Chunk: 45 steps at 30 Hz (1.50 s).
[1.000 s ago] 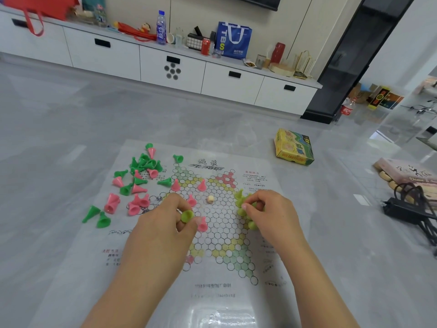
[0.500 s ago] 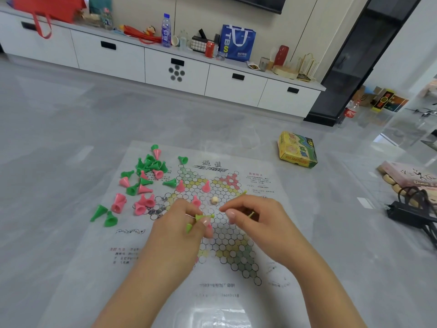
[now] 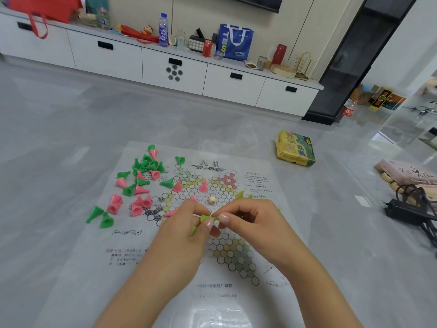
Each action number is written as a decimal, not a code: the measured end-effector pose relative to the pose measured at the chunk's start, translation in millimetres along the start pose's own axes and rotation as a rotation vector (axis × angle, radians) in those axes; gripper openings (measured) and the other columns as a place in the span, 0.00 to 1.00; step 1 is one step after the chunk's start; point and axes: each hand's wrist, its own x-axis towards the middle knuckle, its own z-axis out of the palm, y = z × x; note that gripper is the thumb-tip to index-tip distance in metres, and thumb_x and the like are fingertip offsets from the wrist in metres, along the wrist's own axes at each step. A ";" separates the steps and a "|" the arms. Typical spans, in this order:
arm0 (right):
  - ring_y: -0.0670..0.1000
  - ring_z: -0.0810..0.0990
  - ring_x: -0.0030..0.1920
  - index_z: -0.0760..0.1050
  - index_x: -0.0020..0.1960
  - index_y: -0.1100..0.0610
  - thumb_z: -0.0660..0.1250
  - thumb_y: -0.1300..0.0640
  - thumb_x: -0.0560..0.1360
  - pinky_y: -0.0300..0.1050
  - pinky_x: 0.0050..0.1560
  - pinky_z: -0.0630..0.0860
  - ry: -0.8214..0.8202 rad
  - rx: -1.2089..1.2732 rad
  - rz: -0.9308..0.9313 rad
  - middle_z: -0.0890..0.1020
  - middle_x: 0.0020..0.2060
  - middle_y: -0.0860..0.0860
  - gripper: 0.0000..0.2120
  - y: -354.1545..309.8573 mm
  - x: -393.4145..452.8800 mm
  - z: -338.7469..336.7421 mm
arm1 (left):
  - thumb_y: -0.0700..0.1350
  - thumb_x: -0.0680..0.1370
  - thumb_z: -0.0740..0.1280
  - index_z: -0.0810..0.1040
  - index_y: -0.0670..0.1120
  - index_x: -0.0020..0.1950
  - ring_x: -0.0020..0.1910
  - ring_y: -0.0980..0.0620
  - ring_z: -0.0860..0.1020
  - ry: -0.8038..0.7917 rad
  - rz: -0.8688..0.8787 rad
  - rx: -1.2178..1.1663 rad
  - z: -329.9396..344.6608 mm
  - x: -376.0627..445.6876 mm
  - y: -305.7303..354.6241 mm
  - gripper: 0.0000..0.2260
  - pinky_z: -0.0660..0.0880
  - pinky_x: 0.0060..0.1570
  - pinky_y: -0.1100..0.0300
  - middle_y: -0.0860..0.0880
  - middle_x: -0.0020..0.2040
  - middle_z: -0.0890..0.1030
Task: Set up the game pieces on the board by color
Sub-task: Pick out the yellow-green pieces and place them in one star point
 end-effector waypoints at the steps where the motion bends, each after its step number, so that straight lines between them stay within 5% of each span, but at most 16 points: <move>1: 0.62 0.79 0.43 0.83 0.42 0.53 0.69 0.54 0.71 0.57 0.47 0.76 -0.001 0.020 -0.002 0.84 0.38 0.54 0.05 0.6 -0.9 -0.8 | 0.46 0.79 0.58 0.71 0.52 0.51 0.39 0.66 0.74 -0.002 -0.002 -0.001 0.5 -0.5 0.7 0.04 0.69 0.29 0.75 0.57 0.42 0.81; 4: 0.63 0.78 0.43 0.83 0.42 0.55 0.69 0.52 0.69 0.58 0.49 0.76 0.008 0.055 0.008 0.83 0.37 0.55 0.07 2.8 -2.6 -3.1 | 0.48 0.79 0.58 0.71 0.53 0.50 0.38 0.67 0.74 -0.018 0.000 0.006 3.5 -0.4 1.9 0.04 0.67 0.32 0.71 0.58 0.42 0.81; 12: 0.45 0.75 0.35 0.79 0.36 0.54 0.70 0.60 0.71 0.33 0.36 0.72 0.139 0.109 0.092 0.82 0.32 0.47 0.06 1.0 -5.9 -18.6 | 0.51 0.79 0.57 0.63 0.61 0.56 0.44 0.67 0.72 -0.063 0.044 0.077 10.9 -2.7 4.8 0.08 0.64 0.38 0.72 0.60 0.45 0.78; 16: 0.52 0.79 0.37 0.80 0.37 0.56 0.69 0.59 0.72 0.41 0.40 0.76 0.346 -0.036 0.216 0.83 0.37 0.57 0.05 18.4 -5.5 -35.0 | 0.50 0.78 0.57 0.65 0.60 0.54 0.35 0.57 0.76 0.005 0.054 0.117 6.7 -0.5 5.8 0.06 0.73 0.36 0.63 0.52 0.41 0.79; 19: 0.47 0.72 0.34 0.79 0.35 0.54 0.70 0.58 0.71 0.36 0.36 0.70 0.378 -0.141 0.305 0.79 0.36 0.59 0.07 30.3 -6.3 -35.7 | 0.51 0.78 0.57 0.67 0.59 0.44 0.35 0.48 0.79 0.040 0.049 0.169 4.1 -0.8 8.1 0.04 0.76 0.39 0.54 0.46 0.42 0.81; 25: 0.46 0.70 0.33 0.80 0.36 0.53 0.70 0.58 0.71 0.34 0.35 0.68 0.382 -0.151 0.292 0.74 0.32 0.49 0.06 32.8 -3.8 -29.8 | 0.52 0.78 0.56 0.70 0.54 0.46 0.35 0.48 0.80 0.036 0.070 0.213 5.3 -1.2 10.0 0.05 0.74 0.37 0.57 0.47 0.39 0.81; 30: 0.47 0.74 0.34 0.81 0.38 0.54 0.69 0.58 0.72 0.36 0.34 0.72 0.445 0.004 0.249 0.81 0.36 0.56 0.04 29.4 -4.0 -30.1 | 0.52 0.79 0.56 0.70 0.54 0.47 0.31 0.52 0.76 0.013 0.087 0.239 5.7 -0.9 7.9 0.05 0.73 0.35 0.58 0.48 0.32 0.75; 35: 0.44 0.72 0.31 0.80 0.36 0.53 0.69 0.58 0.72 0.38 0.34 0.74 0.419 -0.080 0.269 0.79 0.30 0.46 0.06 31.9 -4.2 -22.4 | 0.52 0.79 0.56 0.70 0.54 0.48 0.32 0.51 0.76 0.008 0.084 0.260 4.7 -1.5 8.5 0.05 0.75 0.37 0.56 0.50 0.31 0.73; 45: 0.46 0.79 0.38 0.79 0.36 0.52 0.68 0.58 0.72 0.37 0.37 0.72 0.403 -0.145 0.293 0.83 0.35 0.49 0.07 34.8 -3.3 -17.3 | 0.51 0.79 0.55 0.70 0.54 0.48 0.30 0.54 0.73 -0.022 0.088 0.276 2.7 -0.8 6.2 0.05 0.75 0.38 0.55 0.51 0.30 0.73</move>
